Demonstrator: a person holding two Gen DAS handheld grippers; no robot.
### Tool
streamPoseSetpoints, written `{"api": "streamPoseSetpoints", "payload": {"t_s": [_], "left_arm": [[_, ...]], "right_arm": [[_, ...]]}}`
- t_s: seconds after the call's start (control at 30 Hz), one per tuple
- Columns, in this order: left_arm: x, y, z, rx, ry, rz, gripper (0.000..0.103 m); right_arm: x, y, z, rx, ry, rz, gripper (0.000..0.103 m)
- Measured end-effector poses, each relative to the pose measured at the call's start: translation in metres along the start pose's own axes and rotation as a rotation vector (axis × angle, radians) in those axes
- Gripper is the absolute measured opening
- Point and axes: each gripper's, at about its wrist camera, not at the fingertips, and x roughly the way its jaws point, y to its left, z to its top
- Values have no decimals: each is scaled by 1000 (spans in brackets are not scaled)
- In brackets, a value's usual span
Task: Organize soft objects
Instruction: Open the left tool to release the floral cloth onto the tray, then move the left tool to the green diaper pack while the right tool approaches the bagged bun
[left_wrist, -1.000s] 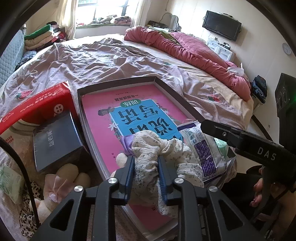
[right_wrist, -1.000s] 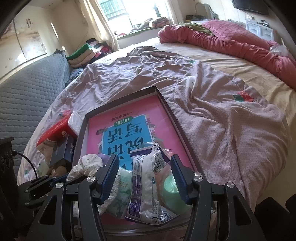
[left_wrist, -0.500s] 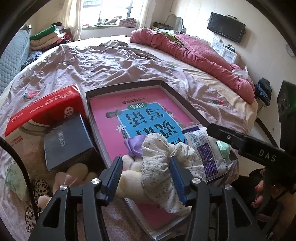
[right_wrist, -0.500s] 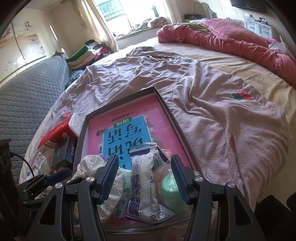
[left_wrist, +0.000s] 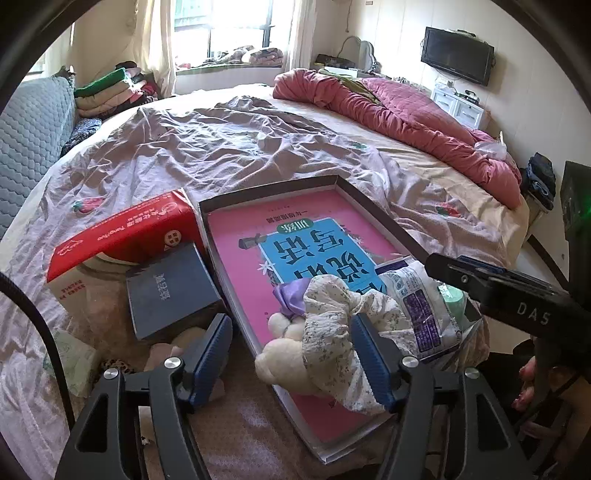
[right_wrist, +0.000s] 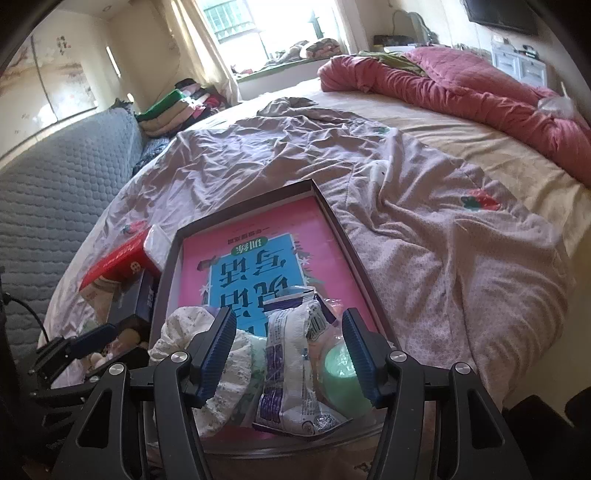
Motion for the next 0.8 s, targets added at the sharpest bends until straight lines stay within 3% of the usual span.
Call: {"api": "streamPoseSetpoints", "payload": {"t_s": [0.53,0.6,0.63,0.8], "left_arm": [[-25,19,-2,-53,-26,71,73],[-30,23,-3,-60,-31,84,73],[-31,25,-3,-62,-31,91,73],[-41,35,-6,-80,-28,106,73]], "right_arm": [[-15,9,3,-27,-27,26,63],[-17,12,4,-33,-31,31,68],[-18,13,4,-36,-37,33,75],[-25,18,6,-34,-60,42,75]]}}
